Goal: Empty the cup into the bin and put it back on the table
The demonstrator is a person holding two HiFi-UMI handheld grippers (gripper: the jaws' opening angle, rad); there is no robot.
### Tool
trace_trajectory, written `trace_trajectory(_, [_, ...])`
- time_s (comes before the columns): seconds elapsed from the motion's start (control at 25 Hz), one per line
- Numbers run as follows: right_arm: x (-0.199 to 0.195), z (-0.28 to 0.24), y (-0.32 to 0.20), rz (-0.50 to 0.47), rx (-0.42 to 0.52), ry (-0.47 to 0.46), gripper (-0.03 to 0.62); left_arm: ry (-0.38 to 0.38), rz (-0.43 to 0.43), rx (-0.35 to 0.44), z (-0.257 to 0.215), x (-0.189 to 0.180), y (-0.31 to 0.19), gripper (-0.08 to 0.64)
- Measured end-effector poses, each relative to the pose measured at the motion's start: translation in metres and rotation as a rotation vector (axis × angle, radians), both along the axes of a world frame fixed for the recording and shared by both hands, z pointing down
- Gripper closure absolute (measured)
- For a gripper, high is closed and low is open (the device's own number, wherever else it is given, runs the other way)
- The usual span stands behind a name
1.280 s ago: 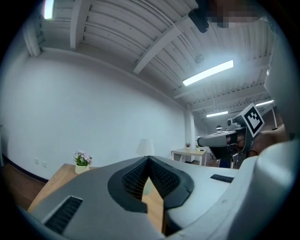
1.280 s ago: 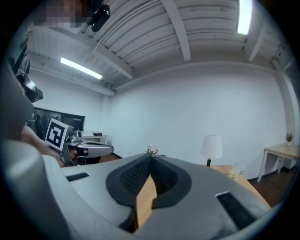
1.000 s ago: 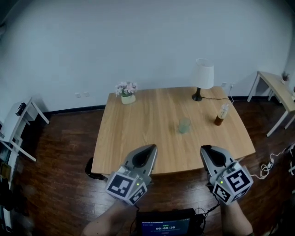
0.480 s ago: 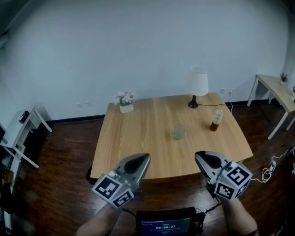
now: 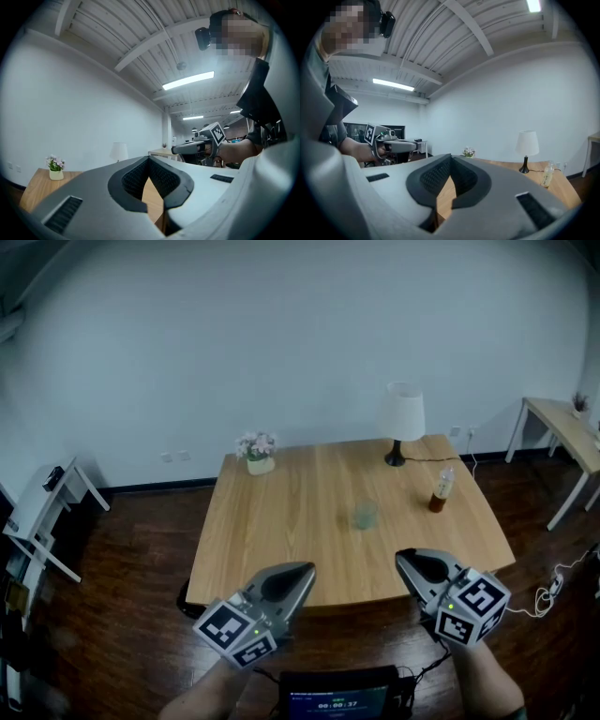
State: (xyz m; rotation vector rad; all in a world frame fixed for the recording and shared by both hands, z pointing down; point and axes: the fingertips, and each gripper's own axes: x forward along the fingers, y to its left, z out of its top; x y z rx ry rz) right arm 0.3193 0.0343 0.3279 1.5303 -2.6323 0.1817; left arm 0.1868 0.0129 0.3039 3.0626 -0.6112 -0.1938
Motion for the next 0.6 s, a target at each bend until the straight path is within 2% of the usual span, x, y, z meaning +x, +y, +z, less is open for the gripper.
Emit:
trace_trajectory(0.36, [-0.011,-0.008,-0.001,-0.016,0.019,0.013,0.595,0.004,-0.002,0.015,-0.002,-0.004,0.006,0.568])
trace_trajectory(0.6, [-0.018,-0.004,-0.002,-0.015,0.0,-0.001,0.595,-0.002,0.007,0.021,-0.003,-0.014,0.01,0.568])
